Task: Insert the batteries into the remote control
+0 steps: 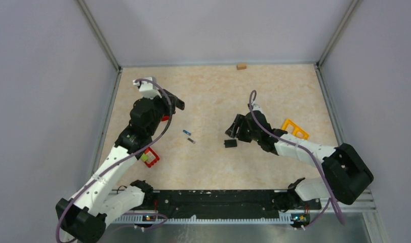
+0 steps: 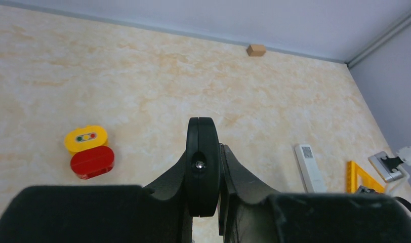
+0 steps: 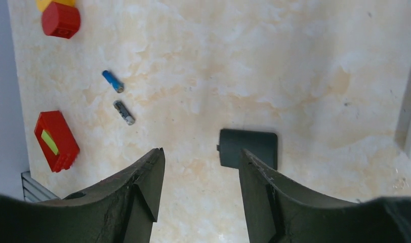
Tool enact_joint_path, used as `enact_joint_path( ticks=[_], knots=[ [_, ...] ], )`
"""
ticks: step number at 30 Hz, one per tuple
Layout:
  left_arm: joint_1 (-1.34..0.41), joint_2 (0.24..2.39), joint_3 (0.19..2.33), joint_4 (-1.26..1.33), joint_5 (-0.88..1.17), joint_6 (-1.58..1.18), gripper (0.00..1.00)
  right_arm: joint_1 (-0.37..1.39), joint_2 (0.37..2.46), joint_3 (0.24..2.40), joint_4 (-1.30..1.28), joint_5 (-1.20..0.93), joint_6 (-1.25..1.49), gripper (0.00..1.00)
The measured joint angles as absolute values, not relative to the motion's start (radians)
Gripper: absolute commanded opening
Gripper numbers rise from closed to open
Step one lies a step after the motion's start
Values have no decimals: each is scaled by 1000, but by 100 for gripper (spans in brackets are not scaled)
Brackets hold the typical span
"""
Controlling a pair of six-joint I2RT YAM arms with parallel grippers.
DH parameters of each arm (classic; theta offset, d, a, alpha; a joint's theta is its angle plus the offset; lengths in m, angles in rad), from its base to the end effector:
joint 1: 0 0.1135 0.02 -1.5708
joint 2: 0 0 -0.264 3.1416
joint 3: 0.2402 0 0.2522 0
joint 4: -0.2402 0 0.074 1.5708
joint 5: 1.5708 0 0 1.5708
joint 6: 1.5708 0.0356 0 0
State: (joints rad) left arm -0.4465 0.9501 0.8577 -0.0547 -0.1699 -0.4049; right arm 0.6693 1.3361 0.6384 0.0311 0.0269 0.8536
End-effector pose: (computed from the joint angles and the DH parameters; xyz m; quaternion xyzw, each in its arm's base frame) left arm 0.2045 -0.0912 0.3494 -0.0397 0.7554 -0.2103 0.6193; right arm 0.2131 0.1674 0.1911 0.0886 0.8951 0.2926 0.3245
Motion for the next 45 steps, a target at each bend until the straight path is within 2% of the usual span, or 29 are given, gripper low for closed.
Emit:
enact_joint_path(
  ticks=[3,7,9,13,15,19,23,31,34,41,45],
  knots=[
    [-447,907,863,-91,-258,-421,0,690,1340,704,12,38,790,61],
    [-447,841,869,-135,-369,-444,0,741,1426,843,22,46,690,60],
    [-447,809,870,-154,-417,-451,0,779,1497,920,38,44,626,54],
    [-447,754,871,-199,-508,-472,0,878,1693,1117,40,27,466,37],
    [-447,729,872,-221,-550,-480,0,924,1789,1216,30,27,401,34],
    [-447,684,873,-253,-611,-495,0,988,1969,1386,-13,56,313,36],
    [-447,654,873,-262,-639,-499,0,1007,2085,1460,-60,94,254,38],
    [-447,648,873,-265,-653,-499,0,1007,2195,1570,-133,143,175,36],
    [-447,648,873,-265,-653,-499,0,1007,2210,1596,-152,150,159,30],
    [-447,648,873,-265,-666,-498,0,1007,2220,1614,-185,161,147,1],
    [-447,648,873,-265,-672,-498,0,1007,2220,1618,-191,170,144,0]
  ],
)
